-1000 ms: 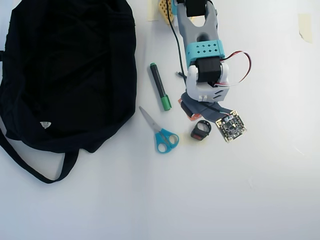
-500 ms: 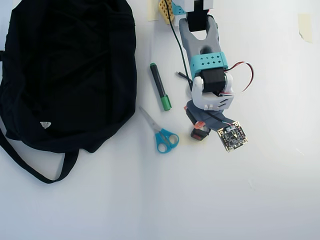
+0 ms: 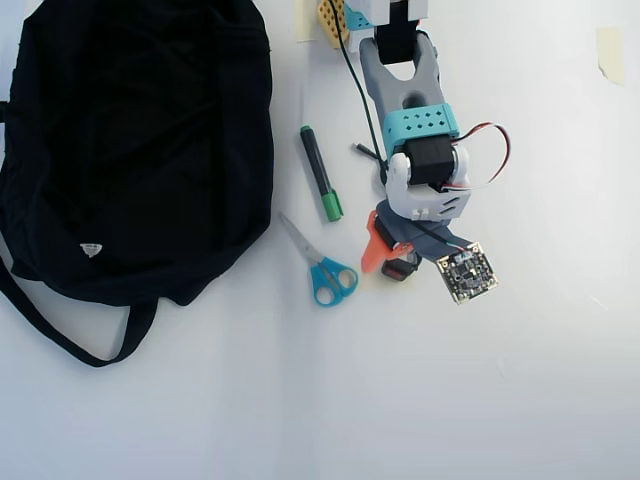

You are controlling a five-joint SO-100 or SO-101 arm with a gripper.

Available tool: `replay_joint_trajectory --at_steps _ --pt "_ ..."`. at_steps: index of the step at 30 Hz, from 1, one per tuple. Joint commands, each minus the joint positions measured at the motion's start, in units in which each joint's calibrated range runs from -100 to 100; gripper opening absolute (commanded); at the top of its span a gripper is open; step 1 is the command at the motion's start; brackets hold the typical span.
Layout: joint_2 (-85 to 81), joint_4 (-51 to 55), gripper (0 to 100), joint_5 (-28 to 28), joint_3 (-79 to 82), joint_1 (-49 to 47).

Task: Put the bike light into the black bag

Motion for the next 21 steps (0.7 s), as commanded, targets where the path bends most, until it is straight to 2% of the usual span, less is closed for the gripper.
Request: replay_joint_trajectory --at_steps 1,21 --pt "0.5 -1.2 31 -0.5 -3.0 -0.7" --pt "5.0 -2.5 31 0.1 -2.8 -1.3"
